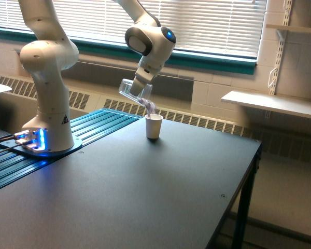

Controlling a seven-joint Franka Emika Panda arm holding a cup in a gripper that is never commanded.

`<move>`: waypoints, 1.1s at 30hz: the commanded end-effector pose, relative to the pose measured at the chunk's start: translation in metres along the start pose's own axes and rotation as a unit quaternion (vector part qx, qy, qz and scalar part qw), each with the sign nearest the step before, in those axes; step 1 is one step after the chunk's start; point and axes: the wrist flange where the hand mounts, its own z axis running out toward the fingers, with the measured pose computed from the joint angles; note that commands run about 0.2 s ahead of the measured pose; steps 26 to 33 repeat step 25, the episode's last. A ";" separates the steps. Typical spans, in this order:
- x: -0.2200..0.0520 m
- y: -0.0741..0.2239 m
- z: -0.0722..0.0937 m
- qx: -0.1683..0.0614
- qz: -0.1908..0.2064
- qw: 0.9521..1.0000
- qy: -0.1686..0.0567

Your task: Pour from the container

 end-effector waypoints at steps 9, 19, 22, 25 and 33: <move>0.009 0.005 -0.009 -0.011 0.028 0.999 0.015; 0.007 0.003 -0.014 -0.006 0.025 0.999 0.034; 0.008 0.004 -0.015 -0.004 0.033 0.999 0.036; 0.008 0.005 -0.016 -0.001 0.035 0.999 0.031; 0.008 0.005 -0.016 -0.001 0.035 0.999 0.031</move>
